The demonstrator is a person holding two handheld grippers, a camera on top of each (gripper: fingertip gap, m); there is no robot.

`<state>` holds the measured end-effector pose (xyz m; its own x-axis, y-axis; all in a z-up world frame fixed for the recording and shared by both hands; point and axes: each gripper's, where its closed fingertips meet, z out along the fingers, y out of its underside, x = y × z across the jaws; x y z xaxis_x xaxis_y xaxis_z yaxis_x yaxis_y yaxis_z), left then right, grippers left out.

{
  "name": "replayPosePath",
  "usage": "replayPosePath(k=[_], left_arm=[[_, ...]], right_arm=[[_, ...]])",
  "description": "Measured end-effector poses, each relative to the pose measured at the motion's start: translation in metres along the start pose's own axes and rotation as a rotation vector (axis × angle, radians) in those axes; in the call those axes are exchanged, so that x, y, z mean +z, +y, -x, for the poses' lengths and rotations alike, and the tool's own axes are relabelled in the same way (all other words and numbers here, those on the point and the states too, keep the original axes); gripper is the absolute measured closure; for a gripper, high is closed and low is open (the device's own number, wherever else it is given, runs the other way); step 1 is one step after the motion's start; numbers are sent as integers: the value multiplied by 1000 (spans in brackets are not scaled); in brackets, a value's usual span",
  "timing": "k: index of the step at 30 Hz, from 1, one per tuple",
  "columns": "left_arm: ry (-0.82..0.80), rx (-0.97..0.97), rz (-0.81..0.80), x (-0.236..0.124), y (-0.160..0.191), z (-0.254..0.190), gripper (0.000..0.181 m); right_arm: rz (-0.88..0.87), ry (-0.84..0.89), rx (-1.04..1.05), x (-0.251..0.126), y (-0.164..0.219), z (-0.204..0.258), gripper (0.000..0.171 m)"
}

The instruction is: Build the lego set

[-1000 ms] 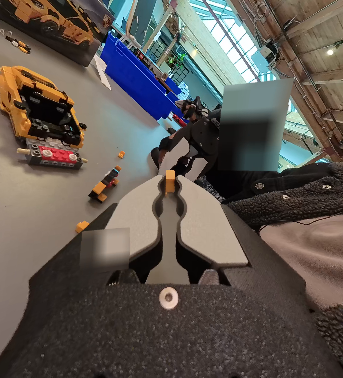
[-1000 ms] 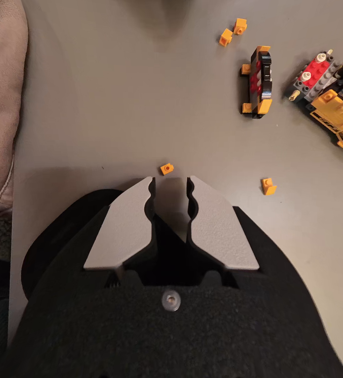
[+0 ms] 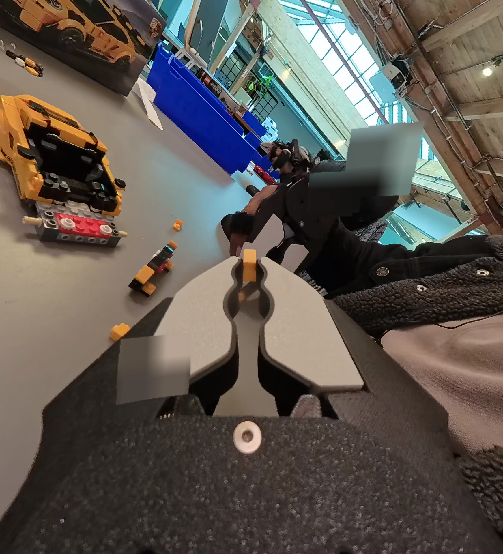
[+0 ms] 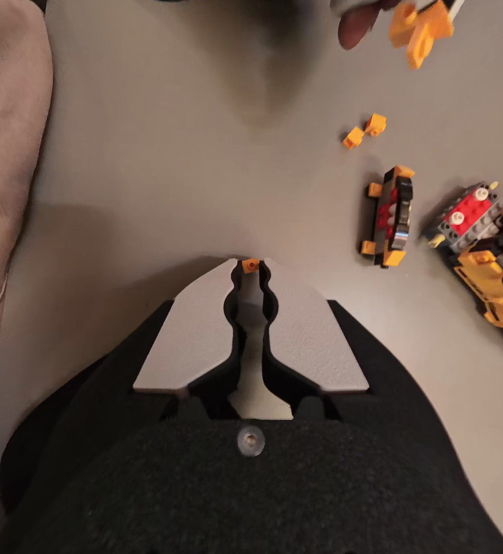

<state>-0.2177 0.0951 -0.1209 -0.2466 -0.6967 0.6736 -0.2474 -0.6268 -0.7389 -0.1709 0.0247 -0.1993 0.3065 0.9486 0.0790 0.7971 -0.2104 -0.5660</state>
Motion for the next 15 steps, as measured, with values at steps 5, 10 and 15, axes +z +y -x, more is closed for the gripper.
replayPosePath(k=[5, 10, 15], left_arm=[[3, 0, -4, 0, 0, -1, 173], [6, 0, -9, -1, -1, -1, 173], [8, -1, -9, -1, -1, -1, 173]], right_arm=[[-9, -3, -20, 9, -14, -4, 161], [-1, -23, -28, 20, -16, -2, 160], [-11, -38, -30, 21, -18, -1, 160]])
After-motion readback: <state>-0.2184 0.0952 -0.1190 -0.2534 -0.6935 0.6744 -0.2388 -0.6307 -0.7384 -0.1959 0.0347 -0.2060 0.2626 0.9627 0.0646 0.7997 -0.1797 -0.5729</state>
